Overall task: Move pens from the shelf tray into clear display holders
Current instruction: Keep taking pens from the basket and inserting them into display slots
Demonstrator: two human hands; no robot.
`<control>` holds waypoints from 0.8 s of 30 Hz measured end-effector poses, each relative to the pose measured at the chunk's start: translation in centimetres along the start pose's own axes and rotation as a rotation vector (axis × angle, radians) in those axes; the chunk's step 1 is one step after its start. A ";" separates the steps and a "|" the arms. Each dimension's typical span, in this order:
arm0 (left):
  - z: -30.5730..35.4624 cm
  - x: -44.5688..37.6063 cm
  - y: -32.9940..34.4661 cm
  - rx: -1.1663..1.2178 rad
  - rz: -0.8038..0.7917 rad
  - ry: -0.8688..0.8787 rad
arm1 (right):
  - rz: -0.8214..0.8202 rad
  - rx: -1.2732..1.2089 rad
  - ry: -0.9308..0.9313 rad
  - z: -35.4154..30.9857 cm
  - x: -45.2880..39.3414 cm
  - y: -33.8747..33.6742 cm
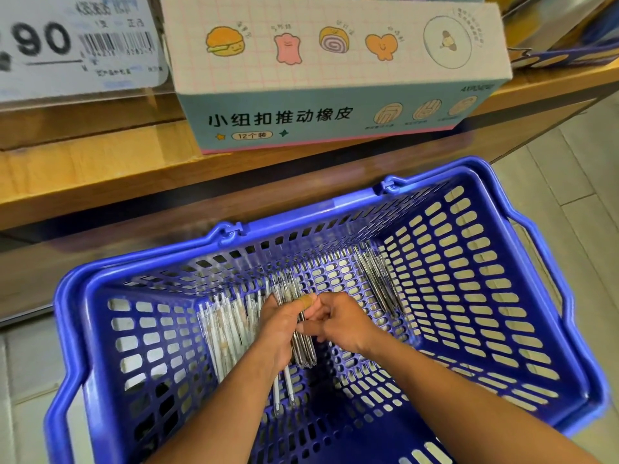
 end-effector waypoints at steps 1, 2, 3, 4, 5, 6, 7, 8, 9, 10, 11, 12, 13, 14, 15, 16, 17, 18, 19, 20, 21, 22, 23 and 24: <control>0.0 0.0 0.0 -0.004 0.013 0.005 | 0.000 -0.012 0.004 0.1 0.0 0.0; 0.0 0.0 -0.1 -0.003 0.032 0.007 | 0.000 -0.025 0.012 0.2 0.1 -0.1; 0.1 0.0 -0.2 -0.006 0.053 0.010 | -0.001 -0.042 0.024 0.4 0.1 -0.2; 0.1 0.1 -0.3 -0.004 0.069 0.006 | 0.000 -0.056 0.038 0.6 0.1 -0.5; 0.2 0.2 -0.3 -0.001 0.075 -0.001 | 0.012 -0.058 0.051 0.9 -0.1 -1.0; 0.2 0.3 -0.2 0.002 0.080 -0.011 | 0.045 -0.044 0.063 1.3 -0.3 -1.7; 0.2 0.5 -0.3 -0.002 0.089 -0.025 | 0.110 -0.011 0.073 1.8 -0.5 -2.7; 0.1 0.5 -0.3 -0.008 0.092 -0.044 | 0.204 0.091 0.091 2.3 -0.6 -4.0; 0.0 0.5 -0.4 -0.010 0.095 -0.065 | 0.304 0.269 0.115 2.8 -0.5 -5.6; -0.2 0.4 -0.5 -0.002 0.097 -0.086 | 0.393 0.471 0.146 3.1 -0.2 -6.9; -0.3 0.3 -0.6 0.001 0.100 -0.099 | 0.468 0.625 0.171 3.4 0.2 -7.9; -0.3 0.2 -0.7 0.001 0.102 -0.104 | 0.523 0.714 0.187 3.6 0.7 -8.6; -0.3 0.2 -0.8 -0.003 0.112 -0.106 | 0.549 0.756 0.200 4.0 1.0 -9.0; -0.3 0.2 -0.9 -0.007 0.123 -0.108 | 0.547 0.782 0.216 4.5 1.1 -9.2; -0.3 0.3 -0.9 -0.008 0.128 -0.107 | 0.524 0.804 0.238 4.9 1.2 -9.3; -0.3 0.4 -0.9 -0.005 0.123 -0.105 | 0.486 0.822 0.261 5.2 1.1 -9.4; -0.2 0.5 -0.8 -0.002 0.113 -0.105 | 0.446 0.843 0.282 5.5 0.9 -9.3; -0.2 0.5 -0.7 -0.002 0.104 -0.107 | 0.415 0.869 0.295 5.5 0.8 -9.3; -0.2 0.5 -0.7 -0.006 0.099 -0.102 | 0.393 0.900 0.301 5.4 0.6 -9.2; -0.1 0.5 -0.6 -0.008 0.099 -0.093 | 0.369 0.936 0.306 5.3 0.4 -9.1; -0.1 0.4 -0.6 -0.012 0.099 -0.085 | 0.341 0.972 0.312 5.2 0.3 -8.8; 0.0 0.4 -0.6 -0.014 0.098 -0.076 | 0.320 0.998 0.322 5.0 0.1 -8.6; 0.0 0.4 -0.6 -0.013 0.097 -0.068 | 0.315 1.000 0.336 5.0 0.0 -8.4; 0.0 0.4 -0.5 -0.011 0.095 -0.065 | 0.320 0.977 0.356 5.1 0.0 -8.4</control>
Point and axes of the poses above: each hand's wrist, its own x-axis away from the middle knuckle, its own y-axis out of the palm, z = x × y, the point moved 5 cm from there along -x, towards the middle knuckle, and after that the axes turned 12 degrees about -y, right-handed, at the moved point
